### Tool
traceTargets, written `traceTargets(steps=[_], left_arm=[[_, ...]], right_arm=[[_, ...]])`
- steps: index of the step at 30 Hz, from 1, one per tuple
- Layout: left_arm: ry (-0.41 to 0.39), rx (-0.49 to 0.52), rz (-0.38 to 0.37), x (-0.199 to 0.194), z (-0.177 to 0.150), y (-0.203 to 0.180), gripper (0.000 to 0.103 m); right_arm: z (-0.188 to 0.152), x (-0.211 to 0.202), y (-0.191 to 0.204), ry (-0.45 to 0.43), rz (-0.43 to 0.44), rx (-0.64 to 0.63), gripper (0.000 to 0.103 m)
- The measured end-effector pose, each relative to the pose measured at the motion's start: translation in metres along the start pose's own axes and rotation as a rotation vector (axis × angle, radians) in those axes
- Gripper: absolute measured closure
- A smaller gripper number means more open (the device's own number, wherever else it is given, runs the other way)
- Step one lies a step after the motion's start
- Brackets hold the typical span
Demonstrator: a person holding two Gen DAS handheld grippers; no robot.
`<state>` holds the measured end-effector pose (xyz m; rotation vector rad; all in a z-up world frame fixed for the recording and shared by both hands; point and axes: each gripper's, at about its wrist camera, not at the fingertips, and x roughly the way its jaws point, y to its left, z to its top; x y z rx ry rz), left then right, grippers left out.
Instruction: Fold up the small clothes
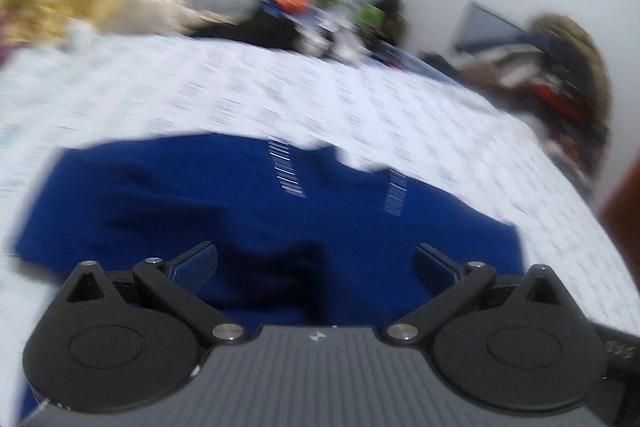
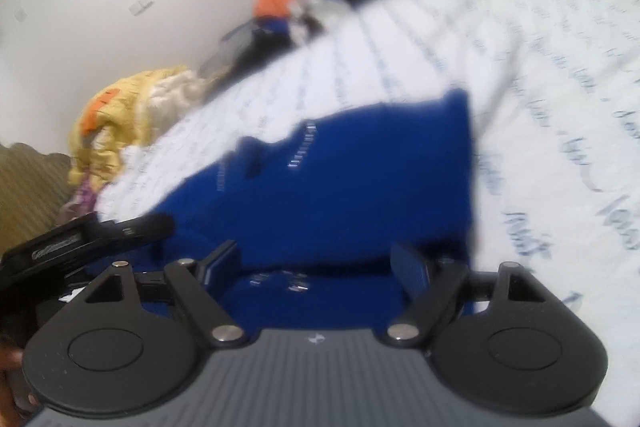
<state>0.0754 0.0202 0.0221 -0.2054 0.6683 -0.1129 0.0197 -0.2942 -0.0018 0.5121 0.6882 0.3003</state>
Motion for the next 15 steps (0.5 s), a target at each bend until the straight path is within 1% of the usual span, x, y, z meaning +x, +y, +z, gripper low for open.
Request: traceTargets(steps=[3,5,6,7,8,9,11,12,14,15], left_arm=[[-0.010,-0.006,0.126,-0.010,-0.003,0.030,0.001],[-0.007,-0.007,0.176,-0.013,-0.010,0.045,0.002],[-0.002,-0.002,0.194,-0.014,-0.016,0.051,0.002],[0.004,0.007,0.210,-0.016,-0.019,0.055,0.002],[0.009,0.019,0.227,-0.017,-0.022,0.058,0.002],[0.011,0.034,0.243,-0.017,-0.028,0.059,0.002],[0.011,0.053,0.271,-0.018,-0.032,0.063,0.002],[0.009,0.058,0.285,-0.018,-0.035,0.063,0.002],[0.011,0.063,0.301,-0.014,-0.037,0.065,0.002],[0.023,0.064,0.303,-0.011,-0.038,0.066,0.002]], right_arm=[[0.003,0.015,0.015,0.034,0.090,0.000,0.020],[0.003,0.029,0.023,0.077,0.161,0.020,0.020],[0.002,0.035,0.027,0.096,0.181,0.032,0.020],[0.000,0.040,0.032,0.104,0.183,0.025,0.020],[-0.003,0.043,0.040,0.097,0.157,-0.021,0.020],[-0.007,0.045,0.052,0.078,0.100,-0.110,0.020],[-0.021,0.047,0.081,0.039,-0.035,-0.330,0.020],[-0.028,0.049,0.093,0.028,-0.080,-0.427,0.020],[-0.041,0.058,0.112,0.025,-0.103,-0.567,0.021],[-0.046,0.063,0.118,0.025,-0.101,-0.607,0.021]])
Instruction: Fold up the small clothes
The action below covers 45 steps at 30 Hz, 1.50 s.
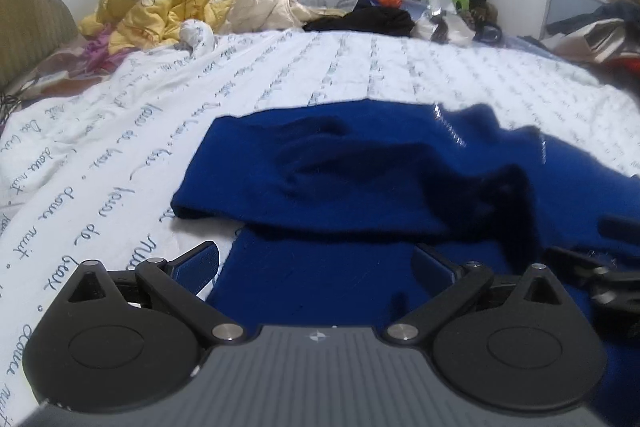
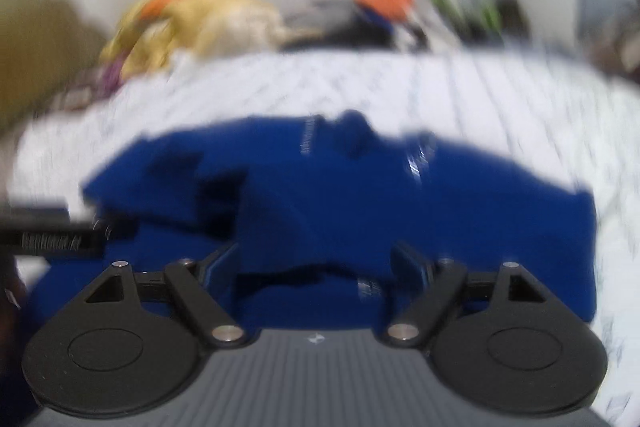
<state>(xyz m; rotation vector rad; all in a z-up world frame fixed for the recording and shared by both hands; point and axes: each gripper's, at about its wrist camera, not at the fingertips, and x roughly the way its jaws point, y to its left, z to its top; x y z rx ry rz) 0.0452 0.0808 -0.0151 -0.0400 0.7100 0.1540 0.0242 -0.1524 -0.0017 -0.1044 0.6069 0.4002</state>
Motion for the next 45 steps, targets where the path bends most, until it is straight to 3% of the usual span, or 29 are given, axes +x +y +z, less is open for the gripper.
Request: traceTargets(steps=[3,4,7,8,9,11,13,17,19,21,27,29,30,31,33,35,36,40,42,45], left_arm=[[0.005,0.009,0.002,0.001,-0.001,-0.002,0.002],[-0.001,0.018,0.013,0.000,-0.002,-0.002,0.002],[-0.023,0.027,0.050,-0.002,-0.003,0.003,0.002],[-0.025,0.023,0.055,-0.003,-0.002,0.004,0.002],[-0.023,0.020,0.054,-0.001,-0.001,0.006,0.002],[-0.021,0.027,0.059,0.002,0.004,0.008,0.002],[-0.036,0.068,0.069,0.005,0.007,0.006,0.002],[-0.085,0.229,0.128,0.011,0.007,-0.006,0.002],[-0.097,0.294,0.132,0.015,0.004,-0.012,0.002],[-0.097,0.338,0.126,0.020,0.002,-0.017,0.002],[-0.124,0.473,0.087,0.031,-0.003,-0.034,0.002],[-0.150,0.515,0.067,0.033,-0.005,-0.039,0.002],[-0.165,0.532,0.054,0.033,-0.005,-0.042,0.002],[-0.181,0.548,0.038,0.034,-0.006,-0.043,0.006],[-0.184,0.564,0.009,0.037,-0.006,-0.045,0.030],[-0.149,0.551,-0.008,0.042,-0.004,-0.045,0.086],[-0.130,0.522,-0.021,0.045,-0.002,-0.043,0.094],[-0.172,0.418,-0.069,0.031,-0.001,-0.029,0.098],[-0.207,0.418,-0.099,0.017,-0.006,-0.025,0.098],[-0.200,0.456,-0.126,0.007,-0.017,-0.019,0.098]], right_arm=[[0.003,0.019,0.012,0.021,-0.037,-0.065,0.021],[0.006,0.024,0.011,0.016,-0.085,-0.079,0.021],[0.019,0.022,-0.012,-0.061,-0.406,0.001,0.021],[0.023,0.014,-0.025,-0.094,-0.459,0.070,0.021],[0.025,0.004,-0.039,-0.123,-0.453,0.144,0.021],[0.025,-0.011,-0.058,-0.138,-0.326,0.246,0.021],[0.021,-0.015,-0.073,-0.093,-0.118,0.339,0.021],[0.006,0.000,-0.096,0.011,0.287,0.646,0.021],[0.004,0.015,-0.101,0.046,0.382,0.766,0.021],[0.008,0.029,-0.100,0.067,0.393,0.808,0.021],[0.036,0.058,-0.077,0.065,0.203,0.552,0.021],[0.036,0.058,-0.073,0.095,0.175,0.476,0.045],[0.037,0.060,-0.072,0.113,0.163,0.450,0.074],[0.036,0.058,-0.071,0.114,0.160,0.432,0.084],[0.036,0.051,-0.073,0.094,0.177,0.398,0.092],[0.035,0.037,-0.076,0.062,0.196,0.353,0.095],[0.034,0.030,-0.077,0.043,0.201,0.320,0.096],[0.024,-0.001,-0.068,-0.029,0.200,0.080,0.096],[0.013,-0.013,-0.053,-0.003,0.208,-0.106,0.096],[-0.007,-0.021,-0.037,0.052,0.077,-0.235,0.094]])
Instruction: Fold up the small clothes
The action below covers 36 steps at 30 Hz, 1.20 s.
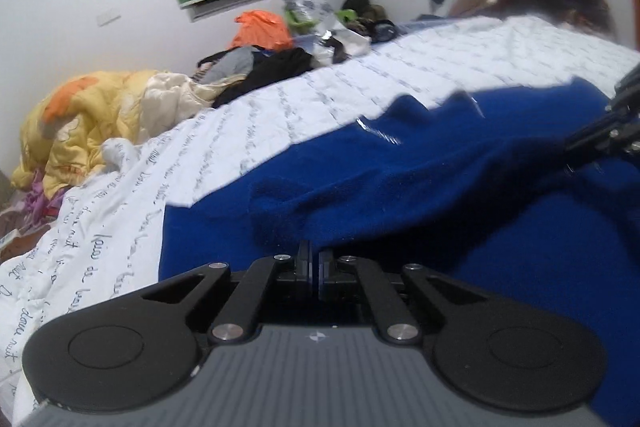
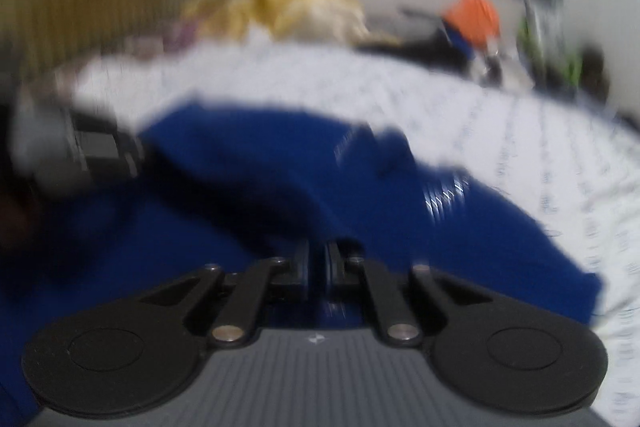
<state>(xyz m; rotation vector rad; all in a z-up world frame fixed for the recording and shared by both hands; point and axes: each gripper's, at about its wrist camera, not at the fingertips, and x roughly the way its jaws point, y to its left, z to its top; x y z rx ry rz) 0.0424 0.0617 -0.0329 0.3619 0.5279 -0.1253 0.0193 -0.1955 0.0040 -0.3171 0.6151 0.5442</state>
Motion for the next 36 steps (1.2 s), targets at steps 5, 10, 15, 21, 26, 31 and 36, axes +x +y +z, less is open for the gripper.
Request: traceTargets(steps=[5,10,15,21,26,31,36], left_arm=[[0.052,-0.003,0.008,0.004,-0.013,0.005,0.098],[0.055,-0.001,0.017,0.002,-0.015,0.005,0.098],[0.061,0.012,0.027,0.005,-0.016,0.003,0.097],[0.061,0.008,0.027,0.004,-0.017,0.003,0.097],[0.057,-0.027,0.016,0.003,-0.015,0.007,0.097],[0.022,-0.079,0.029,-0.001,-0.003,0.015,0.097],[-0.062,-0.085,0.091,0.001,0.040,0.017,0.097]], right_arm=[[-0.015,-0.009,-0.036,-0.005,0.074,0.442,0.092],[-0.030,-0.003,-0.060,-0.052,0.264,0.812,0.019],[-0.021,0.015,-0.051,-0.016,0.256,0.837,0.021],[-0.015,0.024,-0.038,0.026,0.231,0.791,0.062],[-0.023,0.027,-0.038,0.044,0.294,0.824,0.065],[-0.009,0.020,-0.037,0.001,0.233,0.726,0.096],[0.039,0.002,-0.046,-0.101,0.064,0.505,0.100]])
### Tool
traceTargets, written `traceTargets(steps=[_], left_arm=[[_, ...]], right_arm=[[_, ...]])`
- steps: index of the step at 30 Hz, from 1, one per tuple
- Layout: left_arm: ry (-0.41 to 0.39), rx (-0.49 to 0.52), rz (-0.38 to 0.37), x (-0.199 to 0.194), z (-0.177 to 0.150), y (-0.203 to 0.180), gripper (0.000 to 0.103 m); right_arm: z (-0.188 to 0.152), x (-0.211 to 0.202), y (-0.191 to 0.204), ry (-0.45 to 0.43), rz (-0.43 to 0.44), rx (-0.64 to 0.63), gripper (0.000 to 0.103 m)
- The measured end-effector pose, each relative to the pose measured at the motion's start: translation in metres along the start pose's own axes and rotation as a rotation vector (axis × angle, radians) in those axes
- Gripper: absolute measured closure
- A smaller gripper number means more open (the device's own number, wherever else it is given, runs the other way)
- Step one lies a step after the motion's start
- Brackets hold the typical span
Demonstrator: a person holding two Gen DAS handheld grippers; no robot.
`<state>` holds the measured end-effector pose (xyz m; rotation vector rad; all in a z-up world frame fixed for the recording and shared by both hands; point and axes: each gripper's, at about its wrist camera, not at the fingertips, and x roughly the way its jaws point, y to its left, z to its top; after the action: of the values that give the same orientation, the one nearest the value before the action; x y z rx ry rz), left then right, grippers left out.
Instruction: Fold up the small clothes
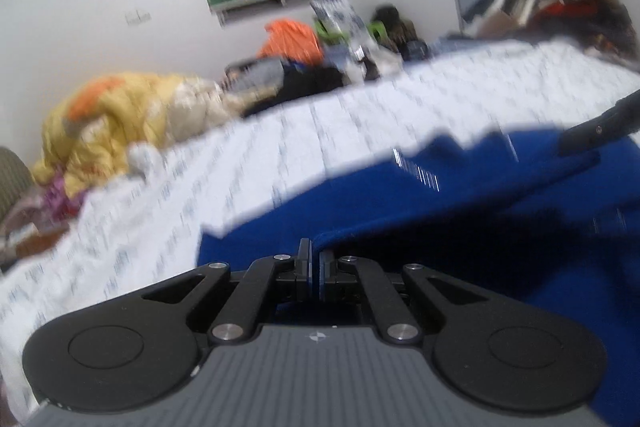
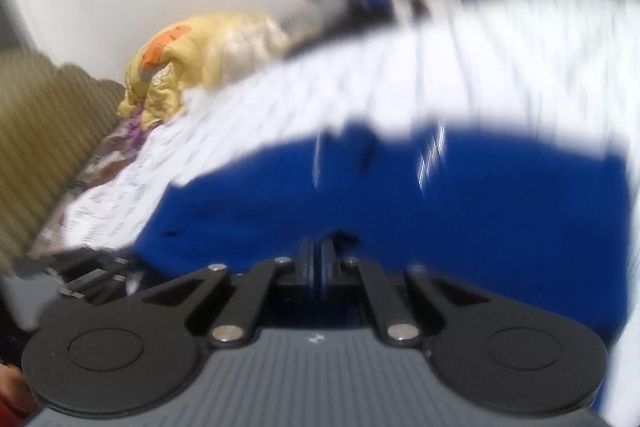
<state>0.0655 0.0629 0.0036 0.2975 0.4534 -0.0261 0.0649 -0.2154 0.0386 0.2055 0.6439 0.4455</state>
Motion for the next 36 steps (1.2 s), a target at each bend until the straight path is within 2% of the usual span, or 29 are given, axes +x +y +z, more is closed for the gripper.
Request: traceTargets(steps=[2,5,8,10,15,17,18,19,20,21,22,23,25,27,30,33,36], left_arm=[[-0.046,-0.027,0.028,0.002,0.022,-0.003,0.097],[-0.110,-0.110,0.025,-0.003,0.052,-0.009,0.097],[-0.126,-0.085,-0.016,-0.005,0.063,-0.033,0.097],[-0.088,-0.035,-0.051,0.006,0.057,-0.059,0.097],[0.062,0.045,-0.106,0.037,0.021,-0.109,0.097],[0.099,0.067,-0.117,0.040,0.008,-0.111,0.095],[0.114,0.076,-0.128,0.040,0.003,-0.111,0.091],[0.121,0.077,-0.141,0.039,-0.002,-0.107,0.077],[0.120,0.068,-0.156,0.036,-0.004,-0.102,0.055],[0.108,0.051,-0.161,0.032,-0.006,-0.097,0.042],[0.088,0.028,-0.154,0.027,-0.008,-0.091,0.018],[0.067,0.007,-0.140,0.020,-0.008,-0.086,0.005],[0.032,-0.021,-0.130,0.011,-0.008,-0.077,0.005],[0.030,-0.035,-0.116,0.007,-0.006,-0.074,0.005],[0.038,-0.060,-0.063,0.004,-0.011,-0.065,0.005],[0.054,-0.092,-0.054,0.007,-0.019,-0.055,0.005],[0.093,-0.154,-0.060,0.013,-0.029,-0.046,0.005]], right_arm=[[0.021,-0.007,0.003,-0.056,-0.036,-0.061,0.100],[0.042,-0.026,0.005,-0.156,-0.088,-0.132,0.100],[0.044,-0.042,-0.004,-0.223,-0.163,-0.174,0.100],[0.038,-0.037,-0.020,-0.202,-0.228,-0.179,0.100],[0.005,0.011,-0.069,-0.026,-0.375,-0.143,0.100],[-0.008,0.011,-0.085,0.025,-0.353,-0.103,0.100],[-0.013,0.009,-0.090,0.040,-0.323,-0.081,0.099],[-0.016,0.007,-0.092,0.044,-0.311,-0.062,0.099],[-0.019,0.004,-0.094,0.042,-0.321,-0.052,0.099],[-0.020,0.001,-0.096,0.034,-0.349,-0.037,0.099],[-0.020,-0.002,-0.097,0.021,-0.371,-0.014,0.098],[-0.019,-0.006,-0.099,0.005,-0.369,0.018,0.098],[-0.018,-0.009,-0.102,-0.012,-0.288,0.080,0.098],[-0.017,0.000,-0.097,0.016,-0.219,0.111,0.094],[-0.018,0.020,-0.098,0.041,-0.234,0.163,0.074],[-0.015,0.030,-0.110,0.007,-0.217,0.246,0.072],[-0.009,0.039,-0.109,0.016,-0.134,0.260,0.072]])
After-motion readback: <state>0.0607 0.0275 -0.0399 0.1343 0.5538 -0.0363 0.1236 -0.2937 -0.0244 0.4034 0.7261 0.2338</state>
